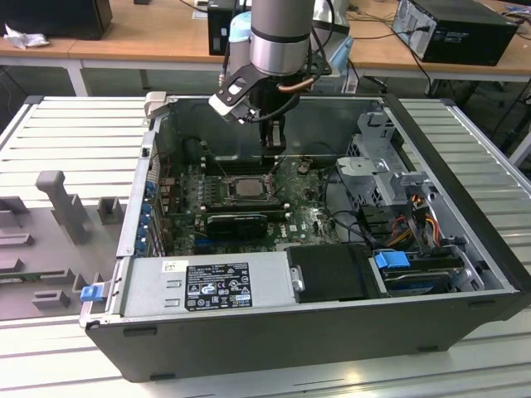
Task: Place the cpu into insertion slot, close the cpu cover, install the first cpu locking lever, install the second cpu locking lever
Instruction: 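Close the cpu cover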
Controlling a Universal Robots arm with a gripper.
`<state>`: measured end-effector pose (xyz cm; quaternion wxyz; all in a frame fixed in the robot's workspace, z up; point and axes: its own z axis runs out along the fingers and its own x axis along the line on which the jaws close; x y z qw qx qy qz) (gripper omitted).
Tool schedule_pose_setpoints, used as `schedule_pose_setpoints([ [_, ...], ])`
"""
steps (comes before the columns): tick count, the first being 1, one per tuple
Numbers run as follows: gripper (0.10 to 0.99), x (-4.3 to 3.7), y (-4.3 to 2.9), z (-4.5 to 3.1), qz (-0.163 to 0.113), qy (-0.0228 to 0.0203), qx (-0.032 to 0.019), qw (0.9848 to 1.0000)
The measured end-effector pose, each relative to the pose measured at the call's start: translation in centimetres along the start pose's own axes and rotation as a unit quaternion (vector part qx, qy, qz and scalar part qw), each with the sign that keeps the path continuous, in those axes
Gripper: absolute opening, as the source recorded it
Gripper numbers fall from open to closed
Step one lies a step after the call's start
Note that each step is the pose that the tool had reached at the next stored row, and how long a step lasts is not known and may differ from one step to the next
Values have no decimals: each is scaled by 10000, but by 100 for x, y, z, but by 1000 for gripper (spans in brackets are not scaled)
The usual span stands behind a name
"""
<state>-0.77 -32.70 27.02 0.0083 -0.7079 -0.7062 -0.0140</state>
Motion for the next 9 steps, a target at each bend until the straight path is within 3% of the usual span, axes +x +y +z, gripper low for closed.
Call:
schedule_pose_setpoints([
  [9,106,0,23,0,-1,0,0,10000],
])
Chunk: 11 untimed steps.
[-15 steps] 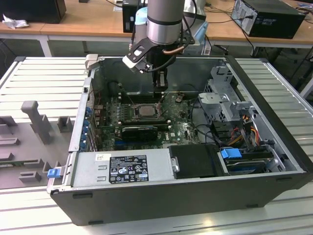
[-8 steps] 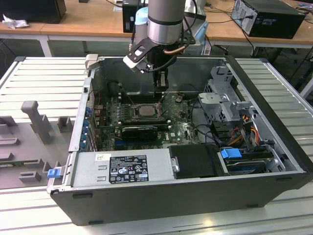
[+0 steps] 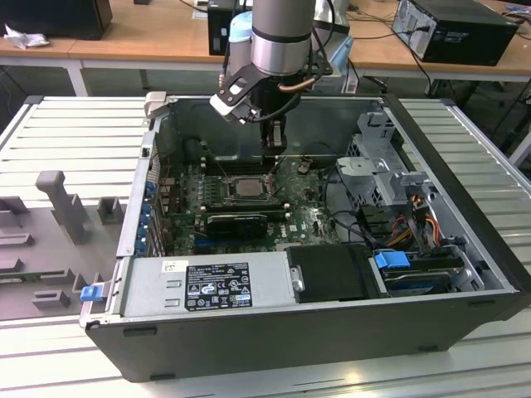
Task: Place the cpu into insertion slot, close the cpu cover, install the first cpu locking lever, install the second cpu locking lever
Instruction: 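Close the cpu cover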
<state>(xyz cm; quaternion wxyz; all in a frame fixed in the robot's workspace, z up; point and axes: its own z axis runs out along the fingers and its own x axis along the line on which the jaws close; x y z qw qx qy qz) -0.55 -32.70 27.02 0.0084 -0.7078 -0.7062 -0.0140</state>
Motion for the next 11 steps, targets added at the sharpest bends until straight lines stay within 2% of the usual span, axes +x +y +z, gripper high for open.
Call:
schedule_pose_setpoints([
  [2,106,0,43,0,0,0,5,10000],
  [7,106,1,87,-9,-1,-1,9,10000],
  [9,106,3,95,-87,0,-2,9,10000],
  [11,106,4,99,-127,-1,-3,9,10000],
])
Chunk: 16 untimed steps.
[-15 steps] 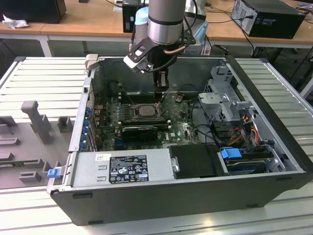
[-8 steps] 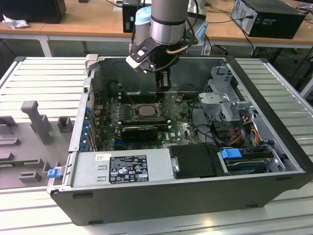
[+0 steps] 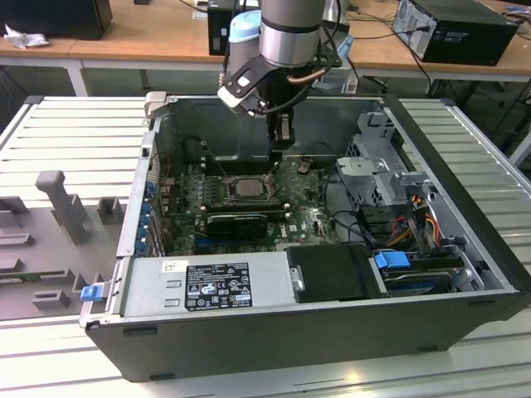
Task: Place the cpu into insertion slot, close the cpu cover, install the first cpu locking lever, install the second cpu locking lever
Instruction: 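Close the cpu cover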
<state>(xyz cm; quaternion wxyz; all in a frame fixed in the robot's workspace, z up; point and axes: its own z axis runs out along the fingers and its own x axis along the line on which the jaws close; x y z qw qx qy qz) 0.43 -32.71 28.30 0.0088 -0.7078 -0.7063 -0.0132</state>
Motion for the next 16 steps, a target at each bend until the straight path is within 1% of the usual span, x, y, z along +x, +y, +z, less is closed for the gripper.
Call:
schedule_pose_setpoints([
  [3,106,1,26,0,1,1,0,10000],
  [4,106,0,46,-1,1,0,2,10000],
  [6,106,0,109,-1,1,-8,4,10000],
  [10,106,1,168,2,1,-14,4,10000],
  [13,106,1,227,9,1,-17,4,10000],
  [15,106,1,281,26,1,-19,5,10000],
  [16,106,1,289,31,1,-19,5,10000],
])
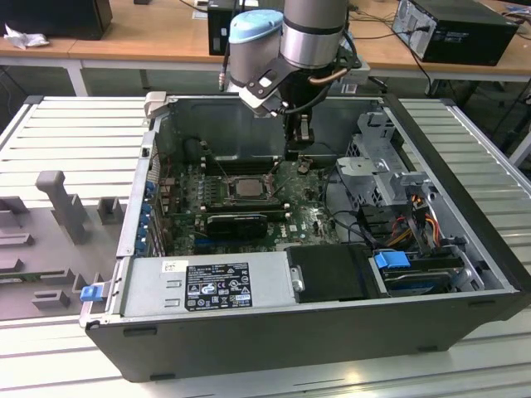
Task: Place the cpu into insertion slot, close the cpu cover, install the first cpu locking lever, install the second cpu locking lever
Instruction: 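Close the cpu cover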
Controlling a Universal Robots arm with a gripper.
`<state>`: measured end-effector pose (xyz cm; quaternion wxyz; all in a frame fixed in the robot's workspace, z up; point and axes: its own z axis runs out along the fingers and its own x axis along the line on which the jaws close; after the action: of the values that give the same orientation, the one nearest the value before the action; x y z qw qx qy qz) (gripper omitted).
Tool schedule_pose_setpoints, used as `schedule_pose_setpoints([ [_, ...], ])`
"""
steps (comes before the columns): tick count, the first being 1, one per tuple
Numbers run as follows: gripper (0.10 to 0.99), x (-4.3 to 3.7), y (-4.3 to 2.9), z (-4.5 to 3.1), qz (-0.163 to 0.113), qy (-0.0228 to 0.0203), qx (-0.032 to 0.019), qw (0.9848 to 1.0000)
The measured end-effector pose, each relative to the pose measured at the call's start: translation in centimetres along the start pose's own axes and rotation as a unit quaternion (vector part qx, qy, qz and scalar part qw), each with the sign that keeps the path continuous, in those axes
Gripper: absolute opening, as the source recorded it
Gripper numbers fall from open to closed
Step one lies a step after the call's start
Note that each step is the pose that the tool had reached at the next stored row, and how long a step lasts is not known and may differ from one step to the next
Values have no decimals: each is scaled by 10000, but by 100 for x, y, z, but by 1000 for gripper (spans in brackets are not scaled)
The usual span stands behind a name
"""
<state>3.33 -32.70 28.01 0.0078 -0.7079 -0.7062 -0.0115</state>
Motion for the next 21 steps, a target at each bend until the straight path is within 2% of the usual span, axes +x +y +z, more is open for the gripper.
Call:
schedule_pose_setpoints([
  [3,106,-1,17,19,-28,0,1,10000],
  [7,106,2,111,72,-74,0,2,10000],
  [16,106,7,190,131,-94,0,3,10000],
  [21,106,5,217,216,-122,2,35,9999],
])
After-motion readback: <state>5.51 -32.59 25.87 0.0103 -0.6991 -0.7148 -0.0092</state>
